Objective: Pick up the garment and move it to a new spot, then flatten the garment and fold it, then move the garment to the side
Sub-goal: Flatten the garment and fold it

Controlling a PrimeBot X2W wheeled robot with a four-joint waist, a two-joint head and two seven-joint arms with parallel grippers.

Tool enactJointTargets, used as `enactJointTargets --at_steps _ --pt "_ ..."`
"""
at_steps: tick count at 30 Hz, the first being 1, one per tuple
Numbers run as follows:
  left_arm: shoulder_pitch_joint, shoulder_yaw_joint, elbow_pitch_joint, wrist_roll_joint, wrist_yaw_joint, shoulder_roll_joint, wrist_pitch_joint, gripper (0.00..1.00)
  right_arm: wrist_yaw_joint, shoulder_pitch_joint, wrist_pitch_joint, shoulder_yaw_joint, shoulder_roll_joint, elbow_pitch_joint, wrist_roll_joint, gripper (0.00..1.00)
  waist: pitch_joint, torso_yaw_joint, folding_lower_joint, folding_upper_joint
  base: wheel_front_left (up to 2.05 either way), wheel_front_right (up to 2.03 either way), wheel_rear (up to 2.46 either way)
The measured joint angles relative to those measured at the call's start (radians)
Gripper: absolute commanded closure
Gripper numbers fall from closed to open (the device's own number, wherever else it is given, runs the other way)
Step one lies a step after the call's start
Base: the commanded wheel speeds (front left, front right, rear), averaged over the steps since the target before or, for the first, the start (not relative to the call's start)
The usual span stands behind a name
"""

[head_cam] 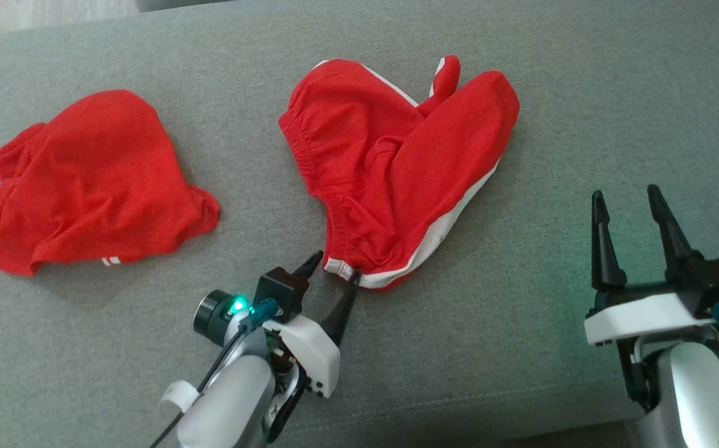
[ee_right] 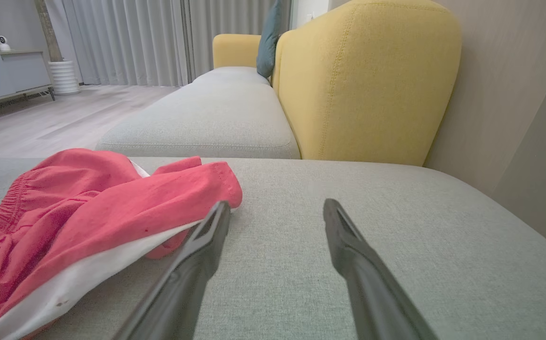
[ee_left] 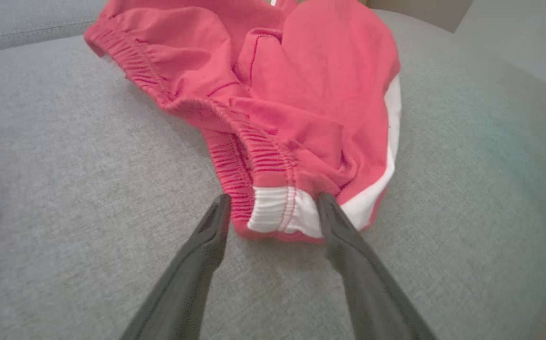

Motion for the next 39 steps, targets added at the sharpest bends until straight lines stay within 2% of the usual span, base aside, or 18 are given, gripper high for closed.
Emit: enactJointTargets --at_steps 2,7,14,21,27,39 --pt "-0.005 -0.009 0.012 -0.006 -0.009 0.000 0.000 1.00 0.000 -0.006 0.000 -0.001 0.000 0.000 0.000 0.00 0.002 0.000 0.0000 0.0000 0.00 0.00 0.00" --pt "-0.015 -0.014 0.007 -0.018 -0.007 -0.001 -0.011 1.00 0.000 -0.006 0.000 -0.009 0.000 0.002 -0.002 0.00 0.001 0.009 0.0000 0.0000 0.00 0.00 0.00" --pt "-0.015 0.017 -0.096 -0.043 0.029 -0.001 -0.036 1.00 0.000 -0.050 0.046 -0.010 0.000 0.044 0.001 0.00 -0.003 0.055 0.0000 0.0000 0.00 0.00 0.00" --pt "-0.007 0.028 -0.184 -0.042 0.047 -0.001 -0.037 1.00 0.000 -0.155 0.153 -0.015 0.000 0.182 0.071 0.00 0.003 0.105 0.0000 0.0000 0.00 0.00 0.00" --pt "0.008 0.031 -0.222 -0.042 0.054 -0.001 -0.037 1.00 0.000 -0.272 0.223 -0.053 -0.001 0.324 0.026 0.00 0.027 0.138 0.0000 0.0000 0.00 0.00 0.00" --pt "0.007 0.015 -0.242 -0.042 0.056 -0.001 -0.037 1.00 0.000 -0.418 0.199 -0.095 -0.002 0.506 0.078 0.00 0.074 0.186 0.0001 0.0000 0.00 0.00 0.00"
